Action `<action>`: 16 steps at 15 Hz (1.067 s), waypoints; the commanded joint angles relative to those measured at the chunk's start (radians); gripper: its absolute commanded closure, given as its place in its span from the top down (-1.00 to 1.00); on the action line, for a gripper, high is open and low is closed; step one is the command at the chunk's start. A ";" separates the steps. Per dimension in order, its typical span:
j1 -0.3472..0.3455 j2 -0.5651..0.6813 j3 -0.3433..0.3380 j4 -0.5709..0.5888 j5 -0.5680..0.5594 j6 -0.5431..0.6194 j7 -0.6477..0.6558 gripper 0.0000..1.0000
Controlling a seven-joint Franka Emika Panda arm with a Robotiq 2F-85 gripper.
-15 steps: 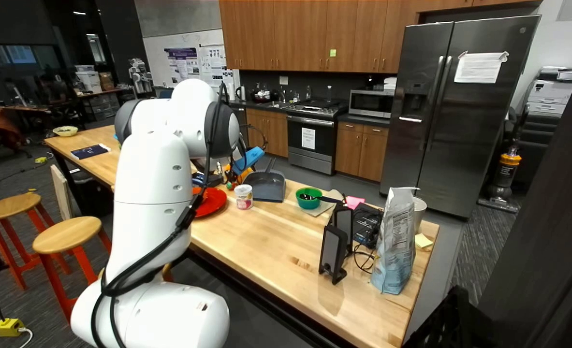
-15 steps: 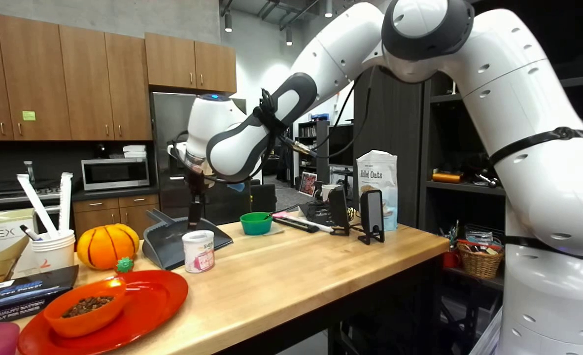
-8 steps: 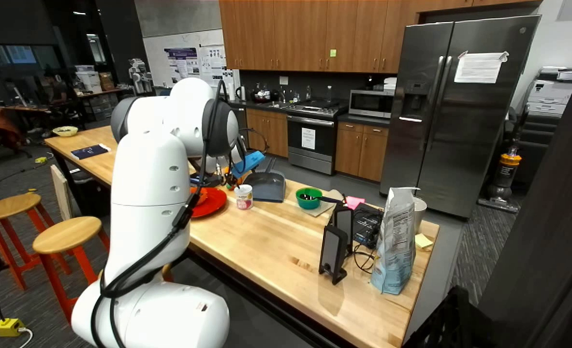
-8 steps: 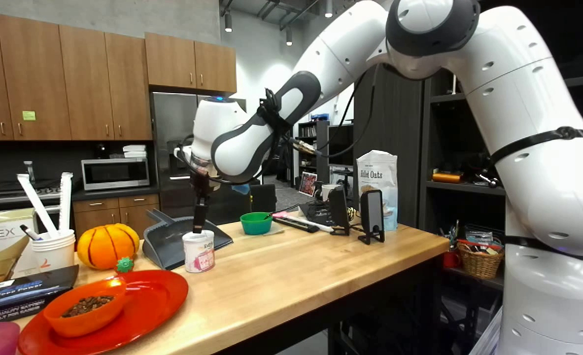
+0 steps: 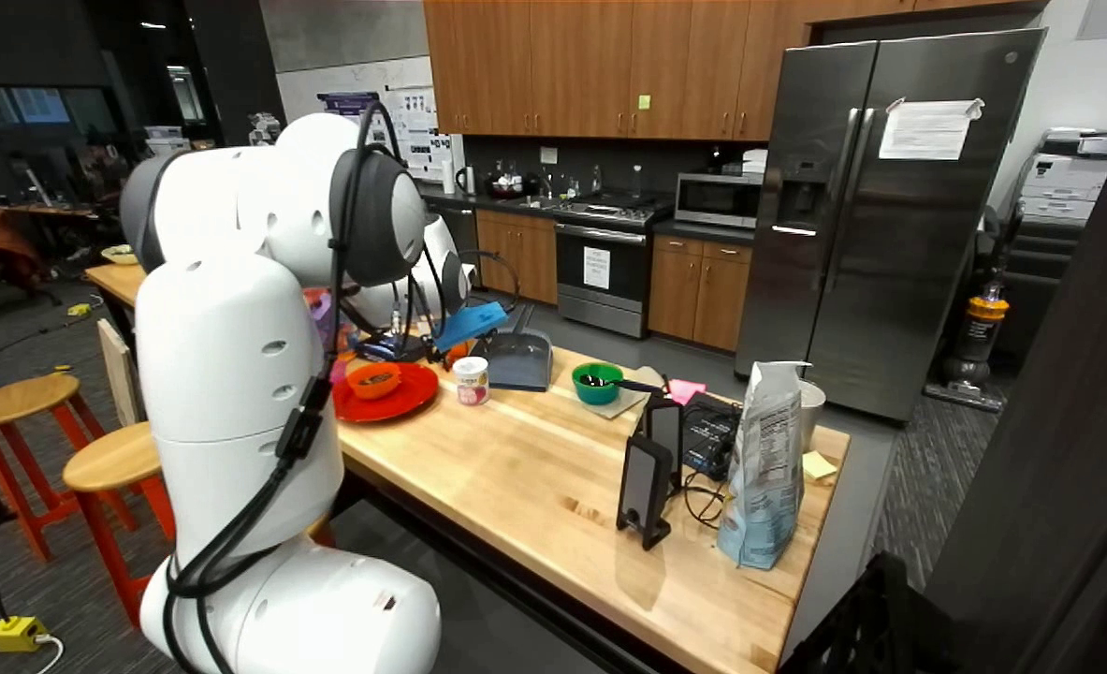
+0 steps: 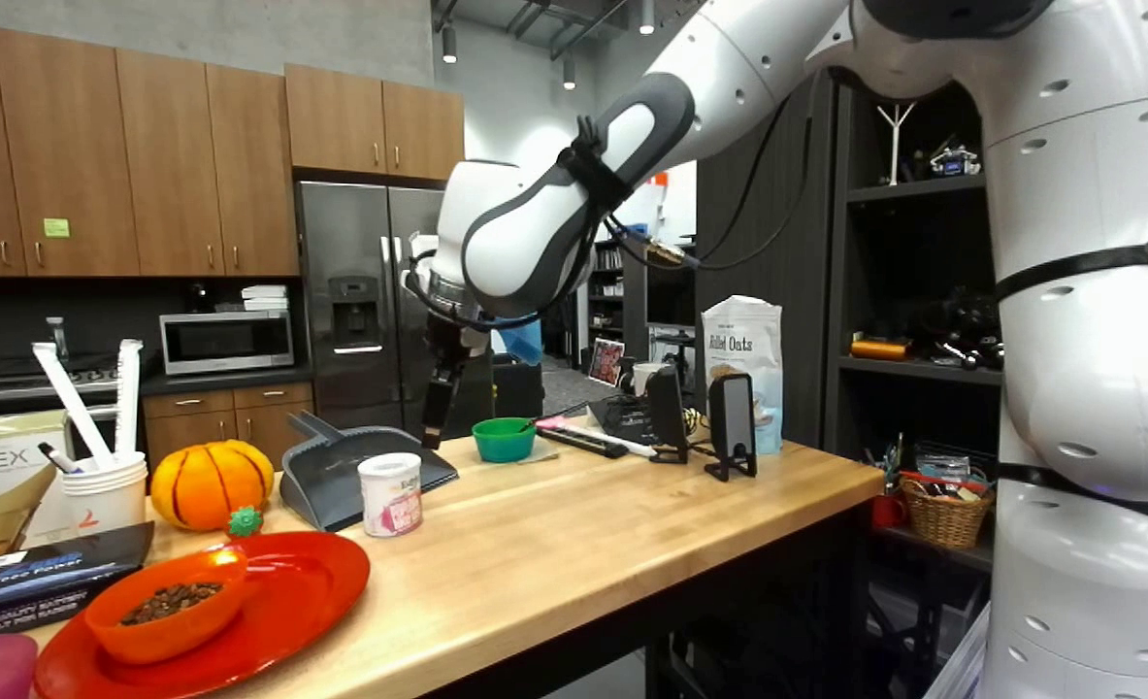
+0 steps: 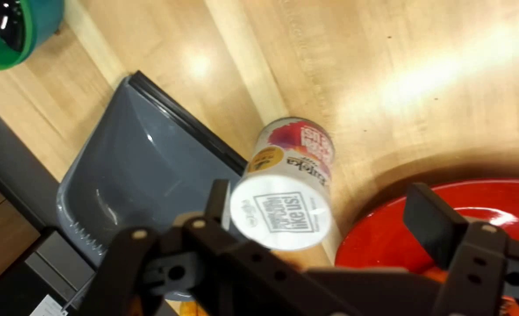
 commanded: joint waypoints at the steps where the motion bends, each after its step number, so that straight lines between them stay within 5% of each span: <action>1: -0.006 -0.046 0.036 -0.032 0.168 -0.079 -0.107 1.00; 16: 0.008 0.238 0.068 0.184 0.169 -0.355 -0.124 1.00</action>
